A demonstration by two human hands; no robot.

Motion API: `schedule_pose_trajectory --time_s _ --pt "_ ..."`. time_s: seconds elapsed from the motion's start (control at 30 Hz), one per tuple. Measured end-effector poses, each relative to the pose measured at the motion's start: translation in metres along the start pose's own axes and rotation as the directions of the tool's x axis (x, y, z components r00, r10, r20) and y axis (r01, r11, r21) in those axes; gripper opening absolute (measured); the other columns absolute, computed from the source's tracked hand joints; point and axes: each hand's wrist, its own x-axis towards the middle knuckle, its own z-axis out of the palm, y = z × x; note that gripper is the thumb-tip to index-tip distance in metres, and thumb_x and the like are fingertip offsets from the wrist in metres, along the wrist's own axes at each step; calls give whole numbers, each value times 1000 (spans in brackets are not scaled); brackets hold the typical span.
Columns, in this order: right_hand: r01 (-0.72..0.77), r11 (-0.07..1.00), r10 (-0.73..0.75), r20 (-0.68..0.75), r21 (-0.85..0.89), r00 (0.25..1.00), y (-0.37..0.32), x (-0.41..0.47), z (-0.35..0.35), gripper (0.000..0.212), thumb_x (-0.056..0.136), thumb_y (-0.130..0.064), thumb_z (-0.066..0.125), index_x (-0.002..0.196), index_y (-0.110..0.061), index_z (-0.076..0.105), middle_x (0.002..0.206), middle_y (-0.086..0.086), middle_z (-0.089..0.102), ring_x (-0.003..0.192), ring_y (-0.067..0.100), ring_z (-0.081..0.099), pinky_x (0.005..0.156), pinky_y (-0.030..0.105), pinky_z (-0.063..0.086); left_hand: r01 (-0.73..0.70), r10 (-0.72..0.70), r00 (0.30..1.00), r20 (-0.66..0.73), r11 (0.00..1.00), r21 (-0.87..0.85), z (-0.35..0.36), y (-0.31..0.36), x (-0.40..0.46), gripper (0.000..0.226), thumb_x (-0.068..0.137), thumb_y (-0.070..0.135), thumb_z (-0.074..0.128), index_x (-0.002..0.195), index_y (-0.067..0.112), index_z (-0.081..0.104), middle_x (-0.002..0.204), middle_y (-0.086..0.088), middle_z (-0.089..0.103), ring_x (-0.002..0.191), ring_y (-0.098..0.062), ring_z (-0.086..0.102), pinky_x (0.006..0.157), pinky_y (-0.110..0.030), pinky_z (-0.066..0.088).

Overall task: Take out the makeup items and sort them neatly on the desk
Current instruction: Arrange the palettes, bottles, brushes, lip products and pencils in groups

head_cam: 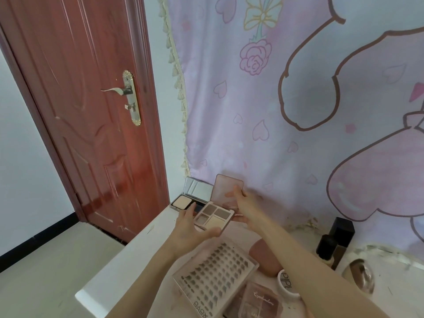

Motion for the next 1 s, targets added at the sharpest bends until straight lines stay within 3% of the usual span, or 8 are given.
schedule_pose_trajectory --time_s 0.1,0.23,0.37,0.47,0.63,0.77,0.87,1.0 --pt "2 1000 -3 -36 -14 999 7 15 2 35 99 -40 37 89 -17 61 84 4 68 76 14 65 55 26 52 32 -32 999 -23 999 -19 11 -15 4 108 68 44 78 148 15 11 143 -5 32 131 -20 33 108 -38 32" --pt "-49 999 48 -70 -17 996 19 32 5 32 100 -35 37 92 -14 60 87 8 67 76 19 64 58 31 55 9 -11 996 -92 1000 -27 17 -30 12 84 78 36 72 145 17 25 134 1 46 118 -12 43 99 -26 35" --pt "-80 996 74 -108 -47 991 28 49 3 34 100 -29 36 114 -8 57 103 15 65 87 27 64 64 36 56 -29 25 985 -171 999 -18 19 -43 13 60 84 27 65 137 20 40 124 10 53 110 -6 49 88 -18 36" --pt "-76 995 68 -119 -68 991 33 58 6 35 100 -30 33 102 -7 59 91 13 69 85 25 67 69 35 54 -59 65 975 -214 998 34 18 -46 14 49 86 19 63 132 19 47 113 13 58 111 -8 53 90 -18 36" --pt "-85 989 69 -129 -119 989 39 71 10 35 99 -28 32 113 -5 54 111 17 64 106 34 60 97 50 45 -88 92 977 -190 996 30 19 -48 13 44 90 15 57 132 17 49 114 17 58 112 -3 53 87 -6 33" --pt "-46 967 7 -153 -249 988 38 69 10 30 98 -25 33 99 -9 57 91 11 69 91 29 64 88 40 49 -79 74 990 -123 996 -42 10 -53 14 43 91 15 57 133 17 49 124 11 58 110 5 50 92 -4 32" --pt "-31 945 -41 -211 -327 977 37 68 7 27 95 -22 40 92 -5 61 94 17 66 94 30 63 86 40 49 -99 94 990 -108 994 -40 10 -55 11 41 92 15 55 133 20 49 123 17 53 111 7 47 84 6 28" --pt "-33 949 -55 -270 -313 961 37 66 6 23 93 -18 47 84 -5 64 94 21 68 90 32 64 84 39 50 -118 113 987 -110 993 -33 10 -55 10 39 93 17 53 131 25 50 122 20 53 112 7 46 89 0 29"
